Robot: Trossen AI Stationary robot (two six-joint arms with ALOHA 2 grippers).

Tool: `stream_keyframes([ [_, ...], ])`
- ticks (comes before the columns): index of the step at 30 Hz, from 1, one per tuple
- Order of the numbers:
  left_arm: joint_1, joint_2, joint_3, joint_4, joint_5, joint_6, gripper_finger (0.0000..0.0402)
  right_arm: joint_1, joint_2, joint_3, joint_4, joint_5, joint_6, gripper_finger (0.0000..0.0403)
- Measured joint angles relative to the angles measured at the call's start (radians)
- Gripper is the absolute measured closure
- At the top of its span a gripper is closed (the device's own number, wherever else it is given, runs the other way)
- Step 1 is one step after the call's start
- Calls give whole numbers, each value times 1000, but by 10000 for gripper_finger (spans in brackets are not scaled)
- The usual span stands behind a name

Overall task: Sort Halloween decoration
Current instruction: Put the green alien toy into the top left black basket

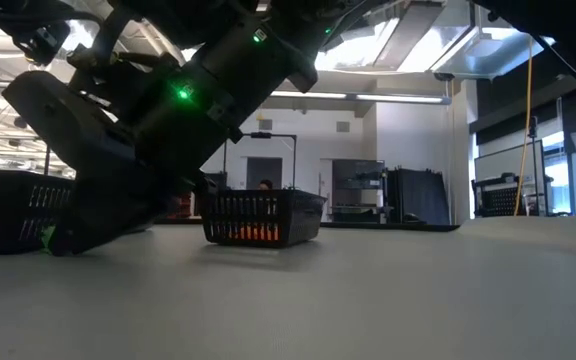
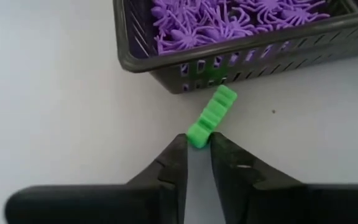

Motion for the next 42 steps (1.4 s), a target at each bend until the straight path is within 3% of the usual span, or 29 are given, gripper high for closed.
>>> stream_keyframes([
  [14,0,0,0,0,0,0,262,2,0,0,4,-13,55,233],
  [25,0,0,0,0,0,0,262,1,0,-2,29,121,108,224],
  [42,0,0,0,0,0,-2,262,1,32,2,64,71,99,336],
])
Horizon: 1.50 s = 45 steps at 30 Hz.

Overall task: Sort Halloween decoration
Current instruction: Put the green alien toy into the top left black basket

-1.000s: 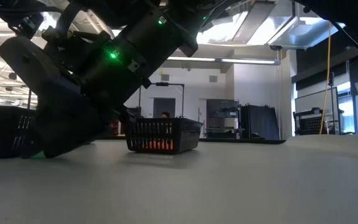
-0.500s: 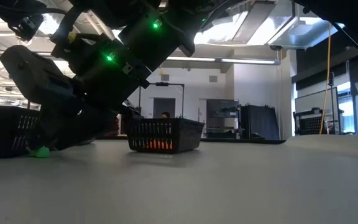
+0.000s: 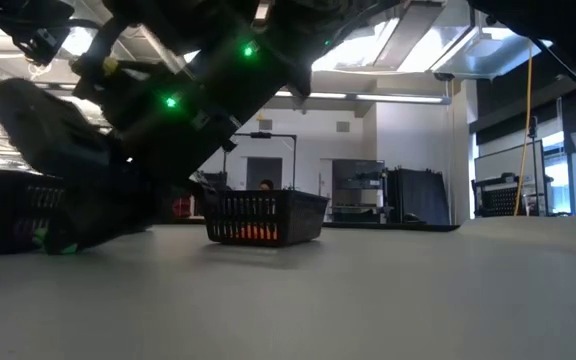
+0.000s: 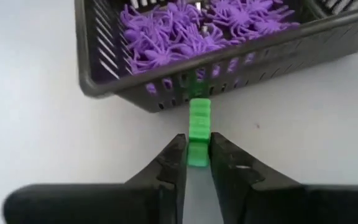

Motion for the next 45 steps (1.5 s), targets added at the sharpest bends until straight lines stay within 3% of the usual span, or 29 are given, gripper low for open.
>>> stream_keyframes([
  [5,0,0,0,1,4,0,262,0,14,4,4,-3,2,343],
  [12,0,0,0,1,16,-6,262,1,-6,1,-14,-11,-33,387],
  [16,0,0,0,1,35,-15,262,1,-51,-5,-79,-12,-56,381],
  [22,0,0,0,2,53,-17,262,1,-147,-3,-197,75,-82,379],
  [30,0,0,0,1,52,-16,262,-12,-200,-2,-172,137,-139,376],
  [40,0,1,0,1,44,-57,262,-26,-230,-1,-122,50,-184,377],
  [45,0,37,0,-10,98,-71,262,-9,-261,-2,-139,35,-212,380],
])
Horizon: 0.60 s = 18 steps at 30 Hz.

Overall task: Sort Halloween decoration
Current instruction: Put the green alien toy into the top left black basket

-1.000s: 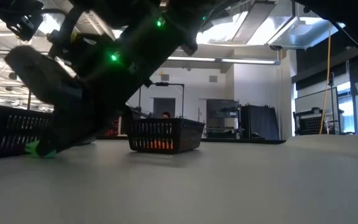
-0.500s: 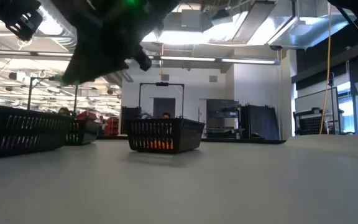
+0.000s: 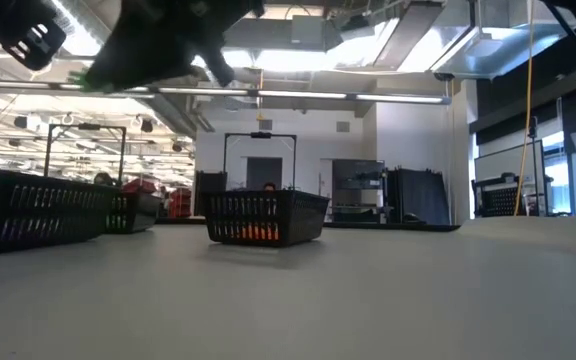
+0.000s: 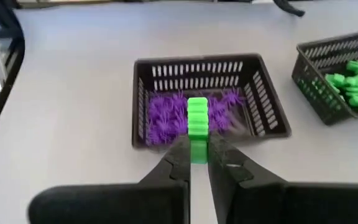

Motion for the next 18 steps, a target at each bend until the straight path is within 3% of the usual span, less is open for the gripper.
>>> stream_keyframes([
  [8,20,105,0,0,-62,-4,262,17,-23,-4,-39,-30,-2,378],
  [18,134,216,0,11,-16,-92,262,16,-54,-178,112,-67,55,379],
])
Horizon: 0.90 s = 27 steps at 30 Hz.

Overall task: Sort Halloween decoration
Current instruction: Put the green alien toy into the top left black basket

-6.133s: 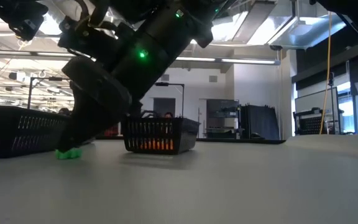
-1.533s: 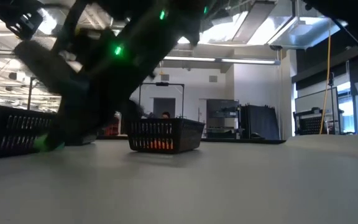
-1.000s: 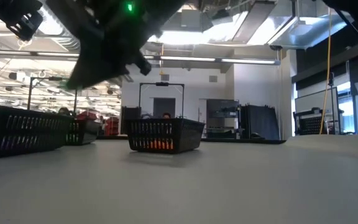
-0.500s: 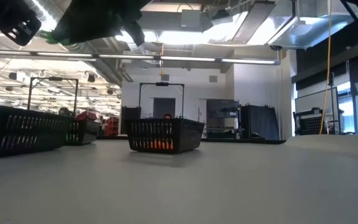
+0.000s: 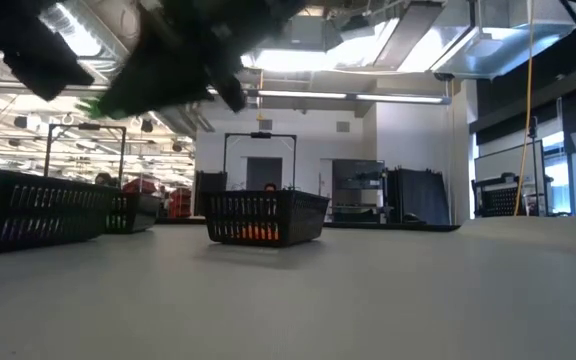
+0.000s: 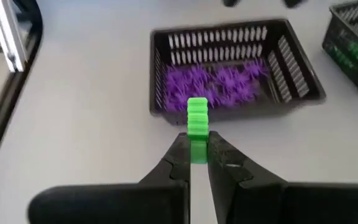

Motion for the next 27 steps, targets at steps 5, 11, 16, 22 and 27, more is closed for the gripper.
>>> stream_keyframes([
  [5,66,68,0,5,69,-41,262,1,-121,-232,222,-1,28,380],
  [11,126,136,-1,123,92,52,262,1,-225,-546,663,-7,77,378],
  [16,155,192,0,329,208,178,262,2,-232,-639,789,-10,110,376],
  [22,193,273,0,409,253,221,262,24,-232,-646,820,-6,102,374],
  [27,236,340,0,504,329,222,262,37,-232,-645,825,-9,98,373],
])
